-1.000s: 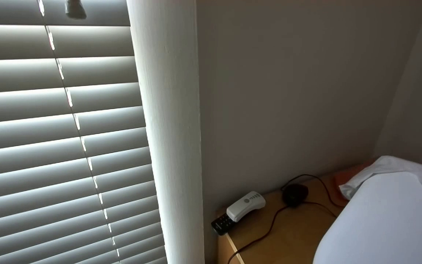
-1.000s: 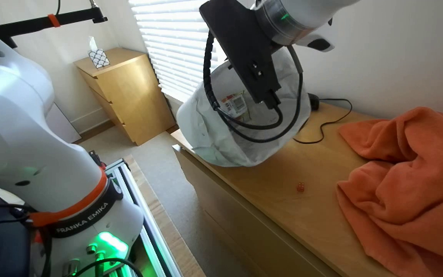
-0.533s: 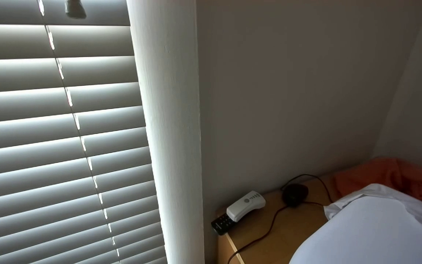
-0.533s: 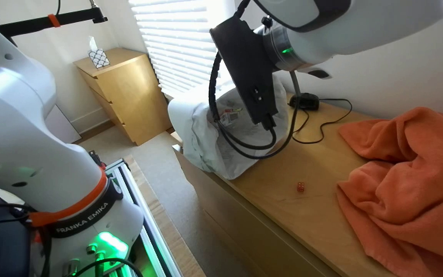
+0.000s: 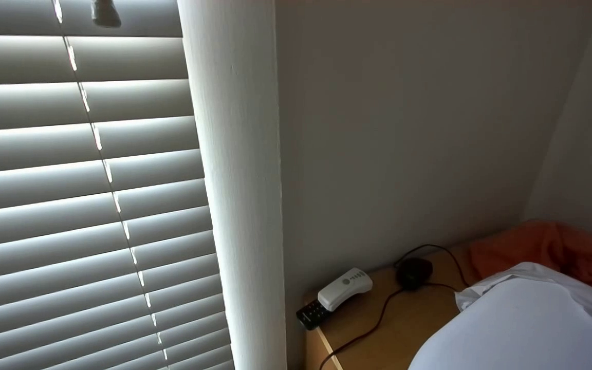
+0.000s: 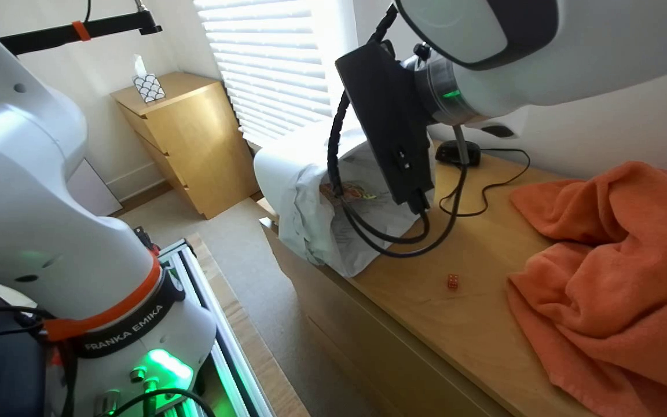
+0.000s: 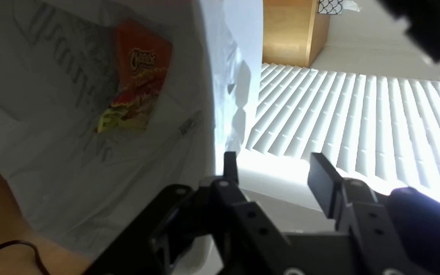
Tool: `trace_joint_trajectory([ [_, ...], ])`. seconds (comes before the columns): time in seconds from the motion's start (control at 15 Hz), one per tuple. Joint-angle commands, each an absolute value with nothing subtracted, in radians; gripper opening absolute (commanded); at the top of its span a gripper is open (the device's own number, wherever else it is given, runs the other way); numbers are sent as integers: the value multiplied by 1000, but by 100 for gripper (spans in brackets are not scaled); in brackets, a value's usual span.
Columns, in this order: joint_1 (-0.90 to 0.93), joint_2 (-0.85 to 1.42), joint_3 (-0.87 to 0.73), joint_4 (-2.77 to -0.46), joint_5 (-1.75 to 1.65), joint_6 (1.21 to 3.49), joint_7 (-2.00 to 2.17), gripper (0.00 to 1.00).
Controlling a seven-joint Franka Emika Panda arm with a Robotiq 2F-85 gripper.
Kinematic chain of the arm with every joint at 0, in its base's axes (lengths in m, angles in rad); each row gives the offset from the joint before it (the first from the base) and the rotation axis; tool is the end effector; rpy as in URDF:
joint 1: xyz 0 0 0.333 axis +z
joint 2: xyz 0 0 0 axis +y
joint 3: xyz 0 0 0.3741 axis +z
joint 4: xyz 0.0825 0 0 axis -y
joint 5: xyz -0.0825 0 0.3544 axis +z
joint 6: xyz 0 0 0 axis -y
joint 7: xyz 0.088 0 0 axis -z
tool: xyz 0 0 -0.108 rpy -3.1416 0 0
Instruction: Lay the bin on its side and remove a wrapper from the bin
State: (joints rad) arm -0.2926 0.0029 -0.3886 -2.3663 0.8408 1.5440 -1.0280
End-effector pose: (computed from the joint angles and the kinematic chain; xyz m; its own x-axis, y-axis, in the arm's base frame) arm 0.3599 -0.1859 0.3983 0.9959 -0.0589 0.0685 0.0347 -0.4508 -0.8919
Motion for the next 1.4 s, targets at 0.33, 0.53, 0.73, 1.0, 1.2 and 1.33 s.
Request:
trace_joint_trajectory([
  [0.33,-341,4,-379,-2353,837,1581,-1024,96],
  [0.53,-343,4,-379,-2353,837,1582,-1024,98],
  [0.73,-343,5,-379,-2353,837,1582,-1024,99],
  [1.0,-383,103,-409,-2295,863,1511,-1068,100],
  [1.2,-419,183,-416,-2240,867,1460,-1077,100],
  [1.33,-439,240,-412,-2202,862,1438,-1073,100],
])
